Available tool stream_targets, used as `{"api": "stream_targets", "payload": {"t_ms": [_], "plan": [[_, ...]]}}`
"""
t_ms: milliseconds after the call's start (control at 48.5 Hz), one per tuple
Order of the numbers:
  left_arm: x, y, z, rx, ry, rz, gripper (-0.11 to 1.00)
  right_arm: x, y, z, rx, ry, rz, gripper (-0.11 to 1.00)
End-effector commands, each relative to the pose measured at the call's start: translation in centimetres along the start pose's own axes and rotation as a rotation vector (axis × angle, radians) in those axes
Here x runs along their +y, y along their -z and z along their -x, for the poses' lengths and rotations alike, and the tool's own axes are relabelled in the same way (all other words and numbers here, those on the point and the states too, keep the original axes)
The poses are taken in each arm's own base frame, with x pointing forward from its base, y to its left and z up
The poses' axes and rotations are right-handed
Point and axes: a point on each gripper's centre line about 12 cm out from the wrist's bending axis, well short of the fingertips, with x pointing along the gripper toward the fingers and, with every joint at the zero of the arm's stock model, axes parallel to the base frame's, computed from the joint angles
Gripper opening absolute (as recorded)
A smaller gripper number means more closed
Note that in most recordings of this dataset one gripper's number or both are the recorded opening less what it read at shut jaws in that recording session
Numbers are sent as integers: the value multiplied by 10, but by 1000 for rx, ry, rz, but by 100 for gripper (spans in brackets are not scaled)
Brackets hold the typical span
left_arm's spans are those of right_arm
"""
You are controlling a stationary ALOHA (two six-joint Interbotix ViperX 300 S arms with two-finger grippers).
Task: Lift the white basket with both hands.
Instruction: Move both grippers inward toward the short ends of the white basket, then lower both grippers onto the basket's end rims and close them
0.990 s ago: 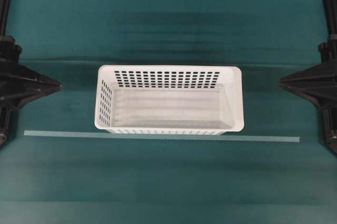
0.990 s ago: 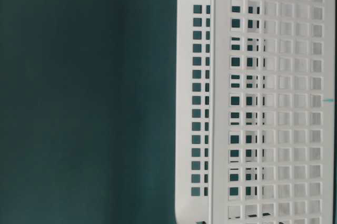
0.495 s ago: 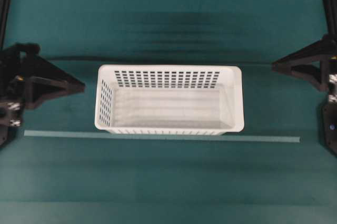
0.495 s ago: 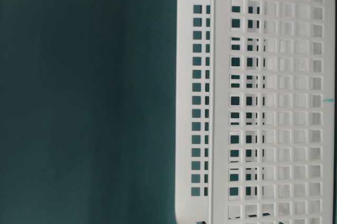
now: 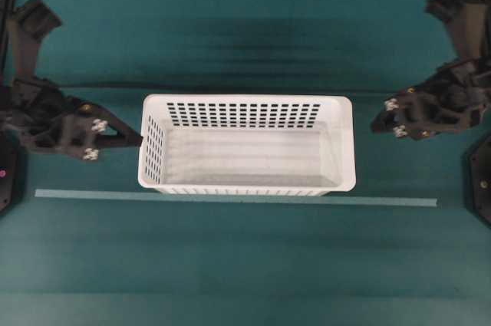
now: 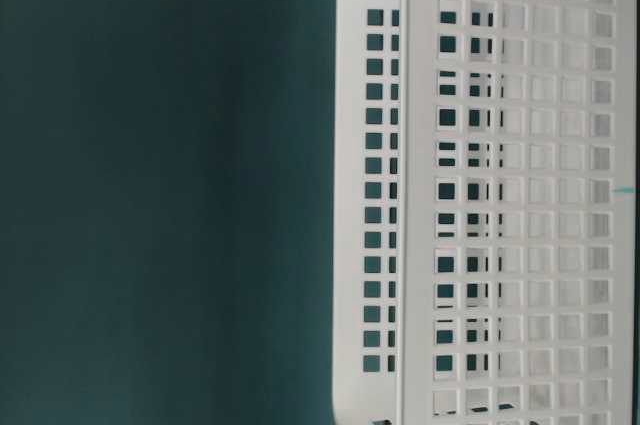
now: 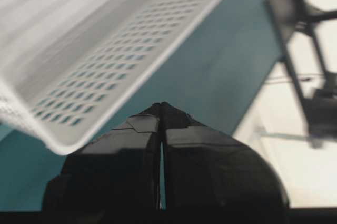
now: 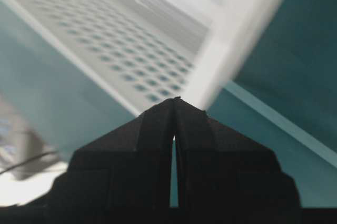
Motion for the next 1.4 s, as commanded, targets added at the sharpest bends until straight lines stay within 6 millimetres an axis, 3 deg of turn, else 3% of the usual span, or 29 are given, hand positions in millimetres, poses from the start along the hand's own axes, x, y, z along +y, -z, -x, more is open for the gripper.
{"api": "stream_targets", "payload": {"t_ms": [0,186,309,516,681,846,970,1032,1135,1382], "plan": [[3,-6,-12,30,-113,27,-2,4,-8,-14,46,99,-6,0],[15,-10,-30,118,-352,56,-2,10,-19,-27,109,291,-19,0],[14,-12,-38,151,-418,49,-2,10,-21,-33,163,385,-23,0],[15,-12,-40,155,-422,40,-2,18,-17,-42,153,352,2,1],[17,-8,-35,142,-382,29,4,23,-15,-46,124,300,8,13],[19,-6,-30,129,-354,30,26,20,-14,-50,116,300,-43,50],[21,-4,-29,129,-352,34,63,14,-12,-54,117,320,-75,81],[21,-4,-30,129,-352,36,80,10,-10,-57,119,331,-87,91],[23,-5,-33,125,-351,37,97,8,-10,-60,110,331,-122,92],[39,0,-50,132,-383,49,96,9,-11,-71,87,326,-217,92]]}}
